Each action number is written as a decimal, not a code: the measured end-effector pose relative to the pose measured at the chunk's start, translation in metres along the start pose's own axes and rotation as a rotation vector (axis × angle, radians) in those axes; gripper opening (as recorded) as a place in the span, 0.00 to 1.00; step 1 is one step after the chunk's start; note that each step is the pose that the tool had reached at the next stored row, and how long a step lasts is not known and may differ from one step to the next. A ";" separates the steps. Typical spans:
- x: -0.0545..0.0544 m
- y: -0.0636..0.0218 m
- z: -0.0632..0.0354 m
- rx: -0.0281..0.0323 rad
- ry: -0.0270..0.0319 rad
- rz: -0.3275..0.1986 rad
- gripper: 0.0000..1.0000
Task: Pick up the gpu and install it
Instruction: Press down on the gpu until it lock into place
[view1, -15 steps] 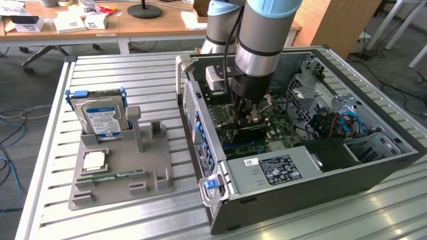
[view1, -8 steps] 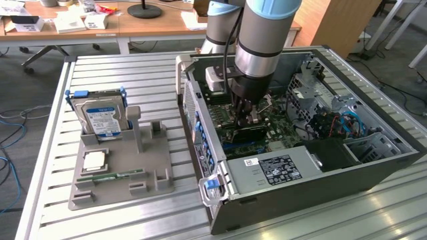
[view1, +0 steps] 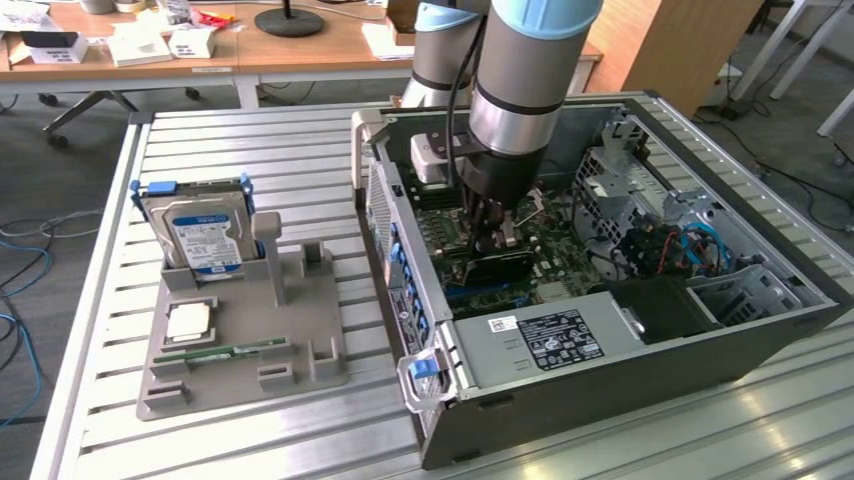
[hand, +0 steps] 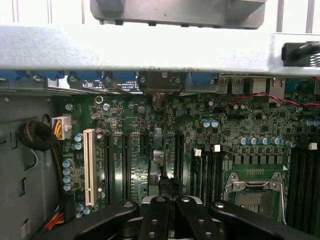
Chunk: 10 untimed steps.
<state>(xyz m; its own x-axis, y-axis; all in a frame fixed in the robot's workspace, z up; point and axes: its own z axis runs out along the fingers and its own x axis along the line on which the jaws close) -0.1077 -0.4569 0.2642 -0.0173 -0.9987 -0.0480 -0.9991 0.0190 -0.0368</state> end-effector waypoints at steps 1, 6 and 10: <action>0.000 0.0000 0.0001 0.0000 -0.0001 0.000 0.11; 0.000 0.0002 0.0003 0.0000 0.0000 0.000 0.11; 0.000 0.0002 0.0016 0.0010 -0.0016 0.000 0.11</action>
<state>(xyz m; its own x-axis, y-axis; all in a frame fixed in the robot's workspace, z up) -0.1078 -0.4568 0.2626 -0.0172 -0.9986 -0.0495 -0.9991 0.0190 -0.0378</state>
